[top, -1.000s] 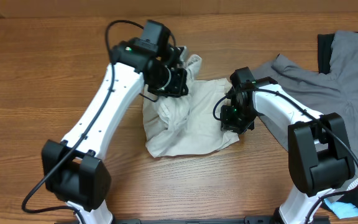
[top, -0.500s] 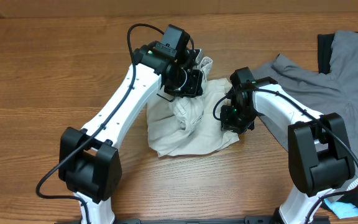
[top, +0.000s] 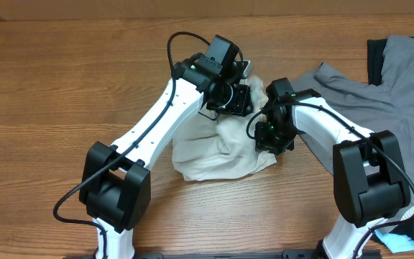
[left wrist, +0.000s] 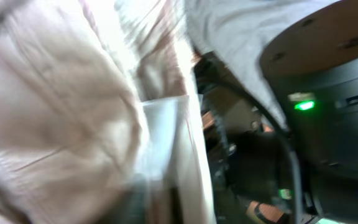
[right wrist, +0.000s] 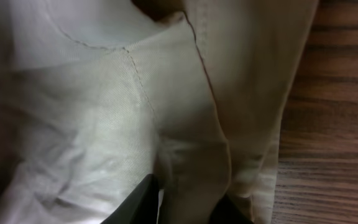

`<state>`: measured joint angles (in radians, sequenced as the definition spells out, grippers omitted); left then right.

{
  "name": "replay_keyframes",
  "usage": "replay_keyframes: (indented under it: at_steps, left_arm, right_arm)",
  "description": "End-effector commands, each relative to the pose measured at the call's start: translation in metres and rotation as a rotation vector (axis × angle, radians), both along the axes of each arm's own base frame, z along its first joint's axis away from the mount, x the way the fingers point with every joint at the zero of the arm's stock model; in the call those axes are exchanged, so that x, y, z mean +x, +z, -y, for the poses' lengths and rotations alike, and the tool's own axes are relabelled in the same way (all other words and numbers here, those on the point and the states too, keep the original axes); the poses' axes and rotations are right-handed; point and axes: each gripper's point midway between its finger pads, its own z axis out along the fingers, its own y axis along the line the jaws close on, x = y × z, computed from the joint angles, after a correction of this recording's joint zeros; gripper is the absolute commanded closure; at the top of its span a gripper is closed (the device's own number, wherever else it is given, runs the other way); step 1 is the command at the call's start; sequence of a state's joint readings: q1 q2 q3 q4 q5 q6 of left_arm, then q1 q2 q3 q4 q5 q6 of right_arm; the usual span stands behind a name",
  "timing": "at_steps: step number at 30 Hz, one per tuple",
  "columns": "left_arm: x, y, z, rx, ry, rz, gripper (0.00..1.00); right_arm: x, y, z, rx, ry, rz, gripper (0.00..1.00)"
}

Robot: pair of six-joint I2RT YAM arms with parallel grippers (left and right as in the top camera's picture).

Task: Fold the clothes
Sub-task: 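Fold the left end rightward over the bundle with the left gripper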

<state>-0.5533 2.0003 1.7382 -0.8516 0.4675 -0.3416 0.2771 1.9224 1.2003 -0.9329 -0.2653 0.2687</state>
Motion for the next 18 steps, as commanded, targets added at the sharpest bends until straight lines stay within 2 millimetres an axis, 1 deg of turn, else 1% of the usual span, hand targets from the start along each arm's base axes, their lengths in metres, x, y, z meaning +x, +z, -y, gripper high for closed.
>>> replay_keyframes:
  at_steps: [1,2,3,6,8,9,10,12,14,15,16,17,18]
  left_arm:
    - [0.002,0.008,0.01,-0.036,-0.016,0.017,0.12]
    - [0.004,0.01,0.008,-0.039,-0.015,0.025,0.1]
    - [0.007,0.012,0.006,-0.041,-0.012,0.034,0.08]
    - [0.017,0.023,-0.006,-0.05,0.014,0.056,0.07]
    - [0.027,0.029,-0.018,-0.057,0.042,0.074,0.07]
    - [0.035,0.033,-0.027,-0.06,0.063,0.086,0.08]
    - [0.039,0.033,-0.032,-0.06,0.072,0.093,0.08]
    - [0.05,0.034,-0.045,-0.053,0.095,0.117,0.09]
    - [0.065,0.032,-0.062,-0.006,0.139,0.159,0.1]
    - [0.077,0.03,-0.076,0.041,0.186,0.195,0.09]
    - [0.086,0.029,-0.086,0.072,0.219,0.224,0.1]
    - [0.092,0.029,-0.092,0.091,0.239,0.245,0.09]
    - [0.102,0.03,-0.102,0.126,0.276,0.282,0.1]
  right_arm:
    - [-0.014,-0.009,0.004,-0.024,0.004,-0.048,0.7]
    - [-0.016,-0.009,0.005,-0.026,0.004,-0.054,0.68]
    - [-0.018,-0.009,0.006,-0.03,0.004,-0.063,0.68]
    - [-0.018,-0.004,0.012,-0.052,-0.035,-0.082,0.68]
    - [-0.008,0.011,0.025,-0.095,-0.07,-0.052,0.66]
    - [0.004,0.027,0.033,-0.111,-0.089,-0.01,0.63]
    - [0.01,0.037,0.037,-0.116,-0.101,0.014,0.62]
    - [0.028,0.07,0.048,-0.116,-0.137,0.086,0.6]
    - [0.043,0.105,0.054,-0.096,-0.168,0.155,0.58]
    - [0.05,0.128,0.055,-0.077,-0.177,0.199,0.57]
    - [0.054,0.145,0.051,-0.049,-0.158,0.234,0.56]
    - [0.055,0.156,0.046,-0.021,-0.13,0.26,0.55]
    - [0.056,0.171,0.037,0.024,-0.087,0.293,0.53]
